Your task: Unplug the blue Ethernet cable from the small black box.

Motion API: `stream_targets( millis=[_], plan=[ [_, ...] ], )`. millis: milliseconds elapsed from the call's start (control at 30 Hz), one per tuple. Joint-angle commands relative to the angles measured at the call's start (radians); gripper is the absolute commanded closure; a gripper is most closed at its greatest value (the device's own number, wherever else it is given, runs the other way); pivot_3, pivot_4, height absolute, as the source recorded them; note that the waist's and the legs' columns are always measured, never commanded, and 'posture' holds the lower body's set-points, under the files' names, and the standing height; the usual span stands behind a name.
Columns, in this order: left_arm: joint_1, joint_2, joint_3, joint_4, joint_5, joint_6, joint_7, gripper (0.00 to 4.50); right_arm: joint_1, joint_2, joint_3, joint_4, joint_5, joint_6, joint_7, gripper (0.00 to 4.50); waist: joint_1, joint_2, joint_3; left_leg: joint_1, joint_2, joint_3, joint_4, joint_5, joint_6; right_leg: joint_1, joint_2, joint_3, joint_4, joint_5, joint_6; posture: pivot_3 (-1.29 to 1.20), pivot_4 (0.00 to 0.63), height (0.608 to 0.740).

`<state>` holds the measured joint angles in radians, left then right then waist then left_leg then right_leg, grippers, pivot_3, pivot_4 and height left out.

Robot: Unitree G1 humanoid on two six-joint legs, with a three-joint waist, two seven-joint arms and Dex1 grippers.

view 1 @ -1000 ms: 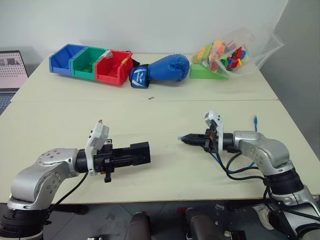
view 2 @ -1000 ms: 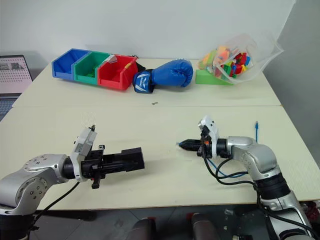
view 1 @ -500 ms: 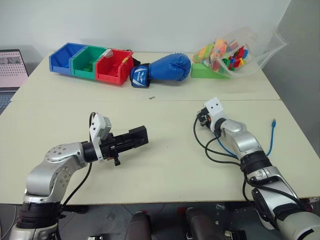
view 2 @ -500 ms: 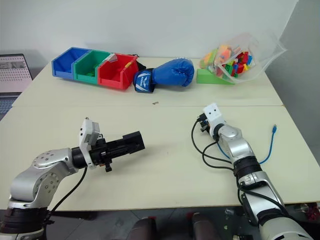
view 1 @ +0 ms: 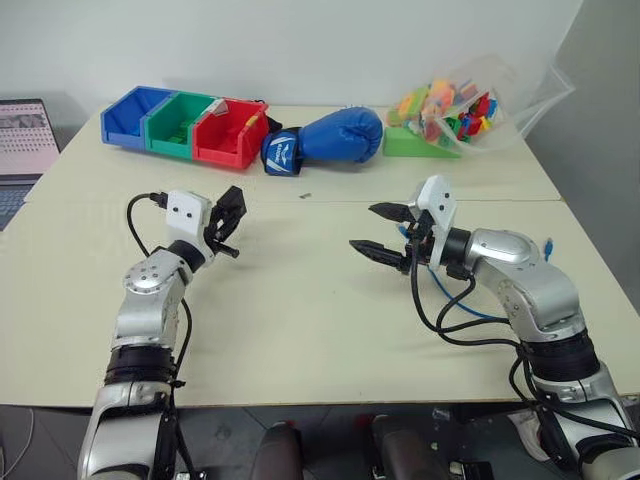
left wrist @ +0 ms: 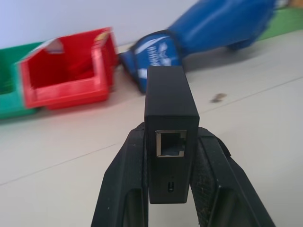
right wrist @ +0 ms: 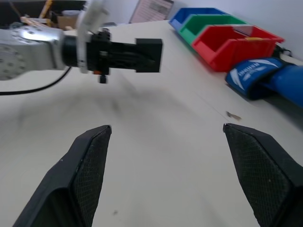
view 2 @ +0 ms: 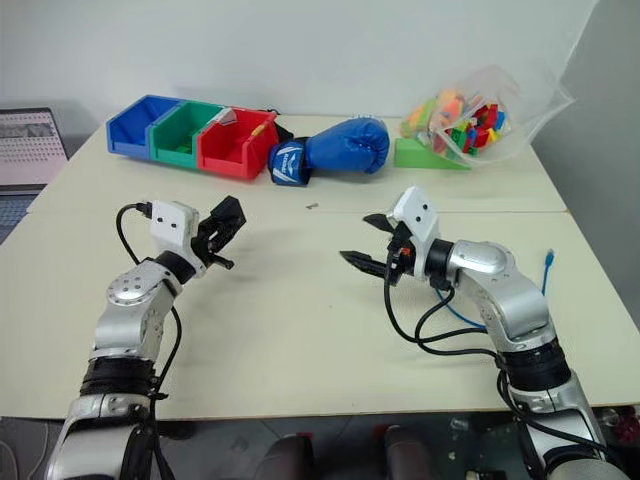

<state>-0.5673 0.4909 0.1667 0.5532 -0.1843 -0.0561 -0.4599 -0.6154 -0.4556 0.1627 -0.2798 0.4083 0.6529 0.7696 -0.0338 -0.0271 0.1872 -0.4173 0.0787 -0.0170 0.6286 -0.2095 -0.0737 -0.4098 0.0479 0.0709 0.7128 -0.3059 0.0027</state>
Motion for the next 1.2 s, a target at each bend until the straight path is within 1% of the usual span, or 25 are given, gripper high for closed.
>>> stream_targets(
  millis=[33, 167, 267, 300, 367, 400, 433, 467, 500, 567, 667, 800, 900, 967, 1067, 1200],
  plan=[
    [-0.07, -0.018, 0.024, 0.166, 0.019, -0.108, 0.03, 3.71, -0.051, 0.007, 0.01, -0.055, 0.026, 0.047, 0.004, 0.48, 0.002, 0.0, 0.0, 0.0, 0.0, 0.0, 0.0, 0.0, 0.0, 0.0, 0.0, 0.0, 0.0, 0.0, 0.0, 0.0, 0.15, 0.74],
    [-0.107, -0.03, 0.029, 0.296, 0.015, -0.161, 0.023, 3.71, -0.067, 0.006, 0.025, -0.066, 0.029, 0.07, 0.008, 0.48, 0.003, 0.0, 0.0, -0.001, 0.0, 0.0, 0.0, 0.0, 0.0, 0.0, 0.0, 0.0, -0.001, 0.001, 0.0, 0.0, 0.15, 0.74],
    [-0.121, -0.039, 0.039, 0.352, -0.006, -0.169, -0.001, 3.71, -0.071, 0.005, 0.03, -0.07, 0.026, 0.077, 0.01, 0.48, 0.003, 0.0, 0.0, -0.001, 0.0, 0.0, 0.0, 0.0, 0.0, 0.0, 0.0, -0.001, -0.001, 0.001, -0.001, 0.0, 0.15, 0.74],
    [-0.121, -0.041, 0.041, 0.364, -0.009, -0.172, -0.009, 3.36, -0.069, 0.004, 0.03, -0.073, 0.026, 0.08, 0.01, 0.48, 0.002, 0.0, 0.0, -0.001, 0.0, 0.0, 0.0, 0.0, 0.0, 0.0, 0.0, -0.001, -0.001, 0.001, -0.001, 0.0, 0.15, 0.74],
    [-0.117, -0.044, 0.051, 0.375, -0.025, -0.164, -0.042, 2.96, -0.067, 0.001, 0.034, -0.078, 0.023, 0.082, 0.01, 0.48, 0.002, 0.0, 0.0, -0.001, 0.0, 0.0, 0.0, 0.0, 0.0, 0.0, 0.0, -0.001, 0.0, 0.001, 0.0, 0.0, 0.15, 0.74],
    [-0.111, -0.044, 0.053, 0.373, -0.028, -0.163, -0.058, 2.82, -0.066, 0.001, 0.035, -0.08, 0.023, 0.084, 0.009, 0.48, 0.002, 0.0, 0.0, -0.001, 0.0, 0.0, 0.0, 0.0, 0.0, 0.0, 0.0, -0.001, 0.0, 0.001, 0.0, 0.0, 0.15, 0.74],
    [-0.104, -0.045, 0.056, 0.366, -0.032, -0.162, -0.067, 2.53, -0.064, 0.001, 0.035, -0.084, 0.024, 0.087, 0.009, 0.48, 0.002, 0.0, 0.0, -0.001, 0.0, 0.0, 0.0, 0.0, 0.0, 0.0, 0.0, -0.001, 0.0, 0.001, 0.0, 0.0, 0.15, 0.74],
    [-0.096, -0.043, 0.057, 0.357, -0.033, -0.16, -0.071, 2.35, -0.062, 0.0, 0.035, -0.087, 0.025, 0.089, 0.008, 0.48, 0.001, 0.0, 0.0, -0.001, 0.0, 0.0, 0.0, 0.0, 0.0, 0.0, 0.0, -0.001, 0.0, 0.001, 0.0, 0.0, 0.15, 0.74],
    [-0.083, -0.04, 0.058, 0.34, -0.033, -0.157, -0.072, 2.08, -0.059, 0.001, 0.034, -0.091, 0.027, 0.094, 0.006, 0.48, 0.001, 0.0, 0.0, -0.001, 0.0, 0.0, 0.0, 0.0, 0.0, 0.0, 0.0, -0.001, 0.0, 0.0, 0.0, 0.0, 0.15, 0.74],
    [-0.052, -0.031, 0.053, 0.3, -0.024, -0.136, -0.068, 1.69, -0.053, 0.0, 0.035, -0.099, 0.03, 0.103, 0.004, 0.48, 0.0, 0.0, 0.0, -0.001, 0.0, 0.0, 0.0, 0.0, 0.0, 0.0, 0.0, -0.001, 0.0, 0.001, 0.0, 0.0, 0.15, 0.74],
    [0.042, -0.009, 0.052, 0.16, -0.026, -0.076, -0.074, 0.96, -0.032, -0.001, 0.033, -0.111, 0.032, 0.114, -0.005, 0.48, -0.003, 0.0, 0.0, -0.001, 0.0, 0.0, 0.0, 0.0, 0.0, 0.0, 0.0, -0.001, 0.0, 0.001, 0.0, 0.0, 0.15, 0.74],
    [0.191, 0.032, 0.074, -0.112, -0.071, 0.073, -0.091, 0.96, 0.013, -0.005, 0.028, -0.123, 0.024, 0.118, -0.024, 0.48, -0.011, 0.0, 0.0, 0.0, 0.001, 0.0, 0.0, 0.0, 0.0, 0.0, 0.0, 0.0, 0.0, 0.001, 0.0, 0.0, 0.15, 0.74],
    [0.308, 0.11, 0.087, -0.32, -0.098, 0.263, -0.109, 0.96, 0.059, -0.024, 0.009, -0.144, 0.03, 0.124, -0.029, 0.48, -0.014, 0.0, 0.0, 0.0, 0.002, 0.0, -0.001, 0.0, 0.0, 0.0, 0.0, 0.0, 0.0, 0.0, 0.0, 0.0, 0.15, 0.74],
    [0.39, 0.187, 0.111, -0.466, -0.122, 0.387, -0.137, 0.96, 0.087, -0.054, -0.024, -0.155, 0.044, 0.13, -0.021, 0.48, -0.017, 0.0, 0.0, 0.0, 0.001, -0.001, 0.0, 0.0, 0.0, 0.0, 0.0, 0.0, 0.001, 0.0, 0.001, 0.0, 0.15, 0.74],
    [0.449, 0.265, 0.168, -0.58, -0.15, 0.457, -0.16, 0.96, 0.103, -0.097, -0.067, -0.152, 0.064, 0.131, -0.003, 0.48, -0.019, 0.0, 0.0, 0.0, 0.001, -0.001, 0.0, 0.0, 0.0, 0.0, 0.0, 0.0, 0.001, 0.0, 0.001, 0.0, 0.15, 0.74],
    [0.45, 0.363, 0.273, -0.63, -0.217, 0.546, -0.216, 0.96, 0.115, -0.172, -0.141, -0.123, 0.102, 0.135, 0.042, 0.48, -0.014, -0.001, 0.0, 0.0, 0.001, -0.003, -0.001, 0.0, 0.0, 0.0, -0.001, 0.0, -0.001, 0.0, 0.001, 0.0, 0.15, 0.74]
  ],
)
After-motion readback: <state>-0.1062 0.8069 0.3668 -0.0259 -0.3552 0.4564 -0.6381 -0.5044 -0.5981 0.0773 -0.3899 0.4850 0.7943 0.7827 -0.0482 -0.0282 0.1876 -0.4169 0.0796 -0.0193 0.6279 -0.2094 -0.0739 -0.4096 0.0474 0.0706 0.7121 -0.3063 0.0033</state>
